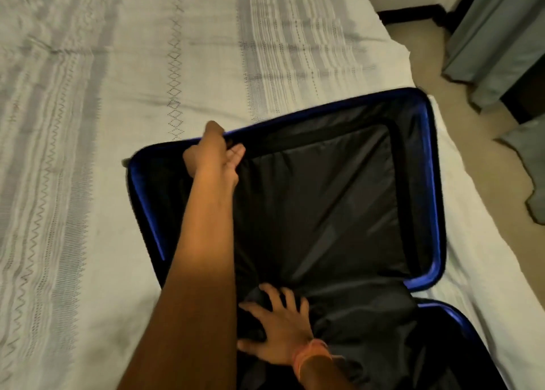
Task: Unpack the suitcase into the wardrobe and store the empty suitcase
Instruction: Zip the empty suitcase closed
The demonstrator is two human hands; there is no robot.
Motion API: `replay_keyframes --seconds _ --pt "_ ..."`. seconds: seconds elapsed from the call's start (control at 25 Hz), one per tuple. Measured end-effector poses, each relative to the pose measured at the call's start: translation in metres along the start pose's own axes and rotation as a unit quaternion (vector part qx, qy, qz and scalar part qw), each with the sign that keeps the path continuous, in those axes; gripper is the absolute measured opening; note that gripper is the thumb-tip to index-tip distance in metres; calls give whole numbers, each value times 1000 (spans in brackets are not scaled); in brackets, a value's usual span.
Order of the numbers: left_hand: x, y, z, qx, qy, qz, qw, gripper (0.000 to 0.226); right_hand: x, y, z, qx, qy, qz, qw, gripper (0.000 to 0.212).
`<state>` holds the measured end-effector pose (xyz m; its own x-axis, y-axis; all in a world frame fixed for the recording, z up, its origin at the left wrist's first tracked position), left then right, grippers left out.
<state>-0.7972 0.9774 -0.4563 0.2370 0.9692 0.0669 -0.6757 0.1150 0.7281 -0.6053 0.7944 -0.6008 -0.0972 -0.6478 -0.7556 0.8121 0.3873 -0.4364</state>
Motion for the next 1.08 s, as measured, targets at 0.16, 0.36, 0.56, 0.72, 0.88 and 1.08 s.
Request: replay_keyframes --seconds 0.16,0.36,0.56,0.72,0.88,1.08 --pt "-65 38 94 -21 -53 131 990 10 -36 -12 21 95 73 -331 936 67" --pt "-133 25 200 -80 -83 218 969 22 -115 -1 138 235 146 -765 581 66" --pt "-198 -15 258 -99 -69 245 962 23 -169 -3 217 140 166 -849 482 74" --pt "-249 -45 290 -103 -60 250 961 24 -161 -30 260 80 109 -883 449 89" --pt "-293 -77 331 -146 -74 222 961 21 -140 -41 313 62 57 -916 393 97" --pt "-346 -124 373 -205 -70 180 959 12 -105 -14 376 25 19 -940 339 85"
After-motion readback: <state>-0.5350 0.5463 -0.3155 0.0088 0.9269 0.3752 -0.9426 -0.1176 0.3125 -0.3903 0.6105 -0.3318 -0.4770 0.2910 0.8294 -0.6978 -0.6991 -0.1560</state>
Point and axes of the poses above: each hand's wrist, its own z-axis away from the middle knuckle, its own x-axis out of the palm, y = z × x, the point moved 3 cm from there along -z, towards the middle knuckle, and after that the axes turned 13 degrees about y, right-handed, at the moved point
